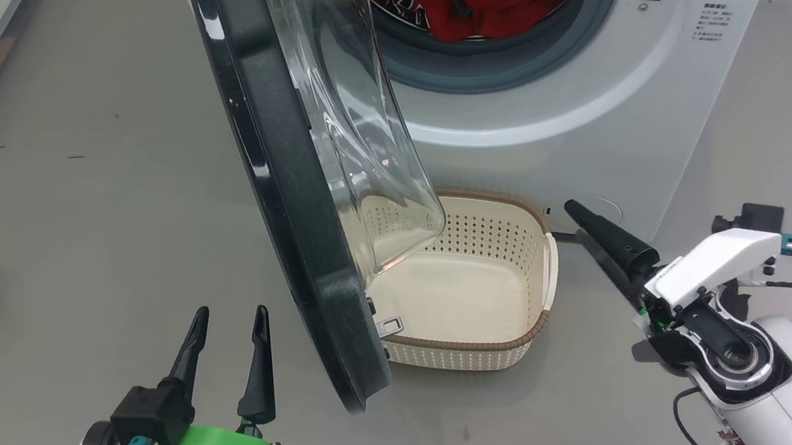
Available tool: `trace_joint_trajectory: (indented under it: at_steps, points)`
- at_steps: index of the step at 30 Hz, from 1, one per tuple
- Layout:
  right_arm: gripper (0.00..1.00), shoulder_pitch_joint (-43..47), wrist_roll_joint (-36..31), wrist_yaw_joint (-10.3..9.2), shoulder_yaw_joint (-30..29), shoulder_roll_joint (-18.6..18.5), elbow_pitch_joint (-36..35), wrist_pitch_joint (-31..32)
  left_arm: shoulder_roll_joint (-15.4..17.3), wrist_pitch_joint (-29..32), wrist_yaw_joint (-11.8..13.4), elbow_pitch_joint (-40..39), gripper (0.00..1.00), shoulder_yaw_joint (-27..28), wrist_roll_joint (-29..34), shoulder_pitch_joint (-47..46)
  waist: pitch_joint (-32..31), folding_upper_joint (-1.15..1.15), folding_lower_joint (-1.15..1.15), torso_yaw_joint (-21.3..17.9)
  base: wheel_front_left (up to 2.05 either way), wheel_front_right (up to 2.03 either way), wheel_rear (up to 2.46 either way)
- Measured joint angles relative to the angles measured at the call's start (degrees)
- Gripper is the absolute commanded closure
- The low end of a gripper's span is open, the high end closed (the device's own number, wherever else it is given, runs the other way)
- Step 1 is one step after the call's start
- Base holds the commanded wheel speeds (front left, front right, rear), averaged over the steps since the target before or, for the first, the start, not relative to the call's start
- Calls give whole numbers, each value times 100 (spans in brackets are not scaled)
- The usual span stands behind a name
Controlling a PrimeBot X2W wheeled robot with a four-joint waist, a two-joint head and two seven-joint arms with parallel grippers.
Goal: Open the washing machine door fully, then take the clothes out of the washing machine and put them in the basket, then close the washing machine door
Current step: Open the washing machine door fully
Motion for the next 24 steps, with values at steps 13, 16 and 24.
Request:
trace_joint_trajectory:
  at_steps: [13, 16, 24]
  points:
    - [0, 175, -3980, 1, 548, -1229, -478, -2752, 3, 0, 1, 47, 0, 11, 0, 48, -106, 0, 0, -56, 0, 0, 0]
    - [0, 186, -4805, 2, 639, -1384, -403, -3371, 3, 0, 1, 62, 0, 9, 0, 72, -153, 0, 0, -61, 0, 0, 0]
    - [0, 466, -6186, -643, 413, -1259, -263, -2996, 5, 0, 1, 96, 0, 2, 1, 131, -235, 0, 0, -62, 0, 0, 0]
